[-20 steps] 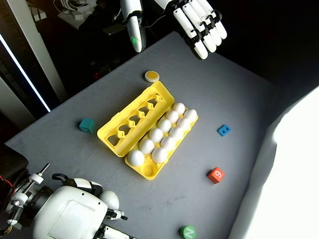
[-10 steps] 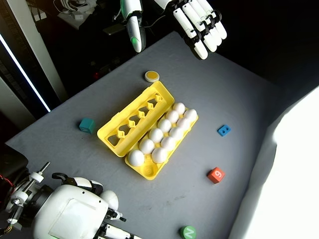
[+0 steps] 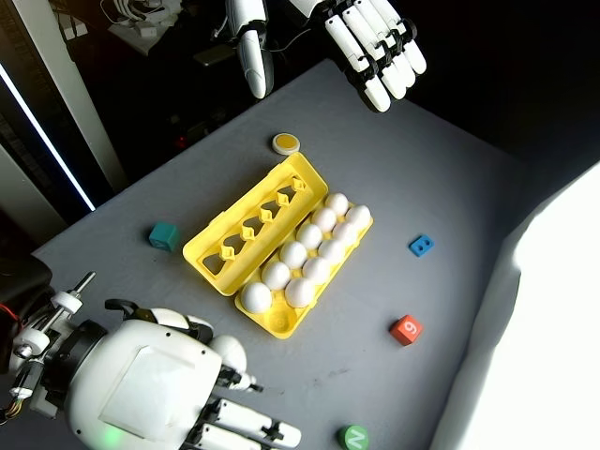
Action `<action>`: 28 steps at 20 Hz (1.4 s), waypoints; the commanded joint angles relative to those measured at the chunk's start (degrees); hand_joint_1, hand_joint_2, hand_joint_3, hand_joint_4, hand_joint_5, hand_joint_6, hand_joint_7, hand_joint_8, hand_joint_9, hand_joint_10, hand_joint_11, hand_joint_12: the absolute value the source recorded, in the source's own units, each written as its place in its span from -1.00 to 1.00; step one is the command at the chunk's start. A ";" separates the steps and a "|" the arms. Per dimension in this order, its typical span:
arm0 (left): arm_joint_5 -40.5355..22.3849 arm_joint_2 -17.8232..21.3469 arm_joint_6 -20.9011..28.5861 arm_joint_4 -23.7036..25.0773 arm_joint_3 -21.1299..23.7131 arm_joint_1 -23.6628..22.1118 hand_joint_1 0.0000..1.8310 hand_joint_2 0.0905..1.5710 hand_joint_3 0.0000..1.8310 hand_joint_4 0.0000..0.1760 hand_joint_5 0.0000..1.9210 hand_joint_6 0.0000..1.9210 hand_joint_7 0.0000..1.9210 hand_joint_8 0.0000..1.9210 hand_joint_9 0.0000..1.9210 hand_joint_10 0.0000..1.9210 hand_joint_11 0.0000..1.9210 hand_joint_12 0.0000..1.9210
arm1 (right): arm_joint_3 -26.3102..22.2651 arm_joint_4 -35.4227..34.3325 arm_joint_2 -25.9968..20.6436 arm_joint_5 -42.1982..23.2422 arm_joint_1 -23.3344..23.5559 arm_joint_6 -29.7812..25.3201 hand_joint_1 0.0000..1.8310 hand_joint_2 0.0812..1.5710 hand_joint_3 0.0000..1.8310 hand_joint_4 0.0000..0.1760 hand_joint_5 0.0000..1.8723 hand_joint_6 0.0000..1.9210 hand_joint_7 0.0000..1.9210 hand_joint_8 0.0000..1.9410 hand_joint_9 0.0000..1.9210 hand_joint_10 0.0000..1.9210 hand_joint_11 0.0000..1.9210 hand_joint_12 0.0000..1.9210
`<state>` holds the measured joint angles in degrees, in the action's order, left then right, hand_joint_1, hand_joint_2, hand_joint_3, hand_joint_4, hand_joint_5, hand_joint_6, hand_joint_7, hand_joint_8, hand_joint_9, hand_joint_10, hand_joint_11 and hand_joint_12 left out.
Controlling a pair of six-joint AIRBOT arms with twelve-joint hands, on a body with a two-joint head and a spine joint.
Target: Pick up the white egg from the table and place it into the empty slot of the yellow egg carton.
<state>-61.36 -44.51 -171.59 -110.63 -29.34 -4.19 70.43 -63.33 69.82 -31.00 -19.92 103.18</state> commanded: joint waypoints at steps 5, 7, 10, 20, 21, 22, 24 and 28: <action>1.20 -0.02 -0.19 5.13 0.07 -0.77 -1.00 0.44 -1.00 -1.00 -0.89 -1.00 -0.94 -1.00 -0.96 -1.00 -0.99 -0.98 | 2.97 2.63 2.57 -2.24 3.20 1.53 0.20 0.22 -1.00 0.99 0.38 -0.53 -0.87 -1.00 -1.00 -1.00 -1.00 -1.00; 1.20 -0.02 -0.19 5.14 0.07 -0.77 -1.00 0.45 -1.00 -1.00 -0.90 -1.00 -0.95 -1.00 -0.97 -1.00 -1.00 -0.99 | 4.02 2.62 4.04 -1.51 3.31 2.90 0.21 0.21 -1.00 1.00 0.42 -0.61 -0.87 -1.00 -1.00 -1.00 -1.00 -1.00; 1.17 -0.02 -0.19 5.27 0.07 -0.76 -1.00 0.44 -1.00 -1.00 -0.89 -1.00 -0.93 -0.99 -0.95 -0.99 -0.99 -0.98 | 5.82 2.65 6.40 -0.77 3.68 5.30 0.21 0.22 -1.00 0.85 0.40 -0.56 -0.84 -1.00 -1.00 -1.00 -1.00 -1.00; 1.17 -0.01 -0.19 5.23 0.07 -0.75 -1.00 0.45 -1.00 -1.00 -0.90 -0.99 -0.94 -0.99 -0.96 -0.99 -1.00 -1.00 | 7.67 2.64 11.53 -0.20 4.71 6.78 0.22 0.23 -1.00 0.34 0.35 -0.47 -0.86 -0.99 -1.00 -1.00 -1.00 -1.00; 1.17 -0.01 -0.19 5.23 0.07 -0.75 -1.00 0.45 -1.00 -1.00 -0.89 -0.99 -0.93 -0.99 -0.95 -0.99 -0.99 -0.99 | 7.61 2.63 11.57 0.32 4.69 6.51 0.21 0.23 -1.00 0.62 0.36 -0.49 -0.85 -1.00 -1.00 -1.00 -1.00 -1.00; 1.17 -0.01 -0.19 5.12 0.08 -0.75 -1.00 0.45 -1.00 -1.00 -0.89 -0.99 -0.93 -0.99 -0.95 -0.99 -0.98 -0.99 | 7.20 1.83 11.56 0.76 4.54 6.50 0.20 0.23 -1.00 0.91 0.35 -0.47 -0.88 -1.00 -1.00 -1.00 -1.00 -1.00; 1.17 -0.01 -0.19 5.03 0.08 -0.76 -1.00 0.45 -1.00 -1.00 -0.88 -0.99 -0.92 -0.99 -0.94 -0.99 -0.98 -0.99 | 6.84 0.76 11.54 0.80 4.04 6.53 0.23 0.23 -1.00 0.08 0.37 -0.51 -0.84 -1.00 -1.00 -1.00 -1.00 -1.00; 1.17 -0.01 -0.19 4.81 0.09 -0.82 -1.00 0.46 -1.00 -1.00 -0.88 -1.00 -0.93 -1.00 -0.96 -1.00 -0.99 -0.99 | 6.78 0.73 11.58 1.05 3.74 5.60 0.23 0.23 -1.00 0.08 0.36 -0.49 -0.85 -1.00 -1.00 -1.00 -1.00 -1.00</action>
<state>-61.36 -44.51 -171.59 -110.69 -29.34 -4.19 77.21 -64.71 81.69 -26.59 -16.67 109.19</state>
